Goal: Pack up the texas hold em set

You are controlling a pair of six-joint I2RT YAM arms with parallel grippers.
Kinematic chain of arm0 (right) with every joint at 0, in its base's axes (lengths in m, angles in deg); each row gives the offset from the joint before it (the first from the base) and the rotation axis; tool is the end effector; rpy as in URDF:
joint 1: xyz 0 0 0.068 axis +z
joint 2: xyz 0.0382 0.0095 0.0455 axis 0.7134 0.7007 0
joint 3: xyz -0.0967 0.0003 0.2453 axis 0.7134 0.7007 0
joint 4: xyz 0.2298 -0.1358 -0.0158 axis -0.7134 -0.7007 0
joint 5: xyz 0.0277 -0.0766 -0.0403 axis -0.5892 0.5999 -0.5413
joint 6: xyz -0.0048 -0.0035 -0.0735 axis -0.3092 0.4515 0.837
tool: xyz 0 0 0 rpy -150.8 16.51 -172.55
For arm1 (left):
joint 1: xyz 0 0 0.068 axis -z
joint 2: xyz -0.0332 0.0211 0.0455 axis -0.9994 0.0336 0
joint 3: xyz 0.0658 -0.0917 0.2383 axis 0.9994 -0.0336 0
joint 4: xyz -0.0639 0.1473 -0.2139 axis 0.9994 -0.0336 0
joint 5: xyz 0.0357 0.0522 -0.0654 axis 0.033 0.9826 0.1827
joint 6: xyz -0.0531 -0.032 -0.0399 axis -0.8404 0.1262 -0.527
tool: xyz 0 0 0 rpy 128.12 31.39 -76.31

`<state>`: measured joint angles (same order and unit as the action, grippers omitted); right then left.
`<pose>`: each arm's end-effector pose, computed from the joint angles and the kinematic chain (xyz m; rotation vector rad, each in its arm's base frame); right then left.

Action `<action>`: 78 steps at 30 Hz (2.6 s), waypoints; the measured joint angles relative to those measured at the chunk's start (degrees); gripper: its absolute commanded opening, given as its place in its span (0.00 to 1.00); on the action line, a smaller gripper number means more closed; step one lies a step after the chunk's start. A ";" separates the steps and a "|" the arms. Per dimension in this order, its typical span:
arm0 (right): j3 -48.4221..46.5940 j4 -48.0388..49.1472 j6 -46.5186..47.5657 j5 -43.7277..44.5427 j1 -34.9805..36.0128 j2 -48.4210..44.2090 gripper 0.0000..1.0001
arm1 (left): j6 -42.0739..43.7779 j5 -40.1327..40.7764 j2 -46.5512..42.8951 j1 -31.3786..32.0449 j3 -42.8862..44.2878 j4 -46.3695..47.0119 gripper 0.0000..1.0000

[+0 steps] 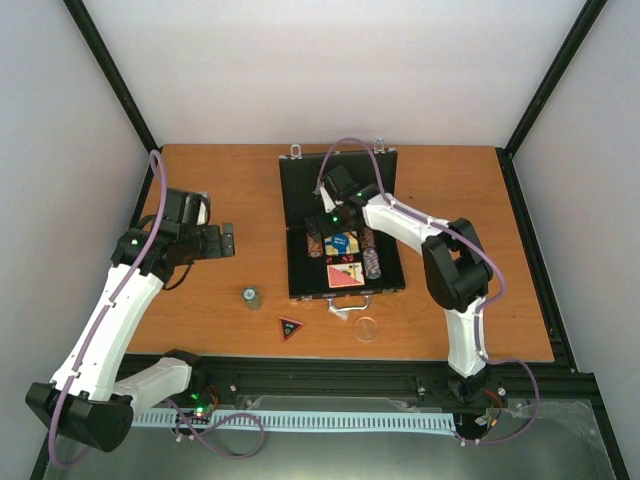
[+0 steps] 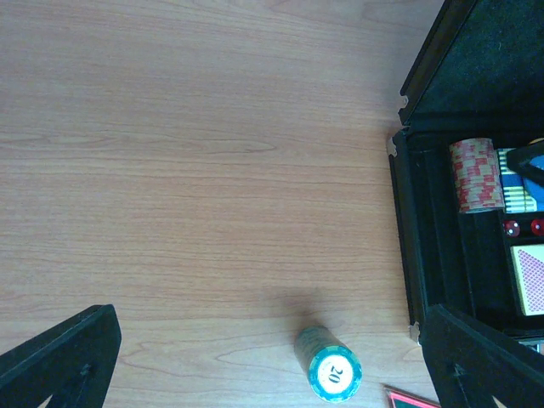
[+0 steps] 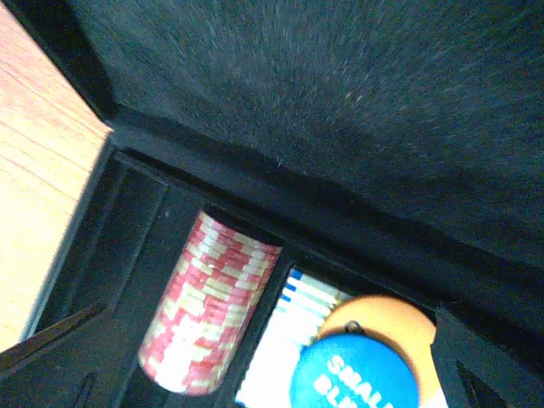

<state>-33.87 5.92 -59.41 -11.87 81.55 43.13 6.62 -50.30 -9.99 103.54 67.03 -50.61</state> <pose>0.3651 0.2741 0.1641 -0.6610 2.5976 0.4081 0.2072 -0.0493 0.3180 -0.1245 2.4855 -0.0931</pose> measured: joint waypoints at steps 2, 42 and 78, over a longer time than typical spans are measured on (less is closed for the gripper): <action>0.00 -1.20 0.07 0.50 0.00 -2.16 1.00 | -0.02 0.04 -0.09 0.00 0.00 0.02 1.00; 1.64 -18.78 -17.59 6.29 37.13 -1.75 1.00 | -4.15 0.76 -4.98 0.00 4.20 -2.27 1.00; 1.03 -20.06 -26.93 8.02 34.82 3.98 0.89 | -3.85 -0.35 -6.08 0.00 1.01 -3.10 1.00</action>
<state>-32.84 -14.14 -86.33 -3.85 116.36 47.11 2.77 -50.65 -16.06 103.54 68.04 -53.71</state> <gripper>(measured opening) 0.928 0.998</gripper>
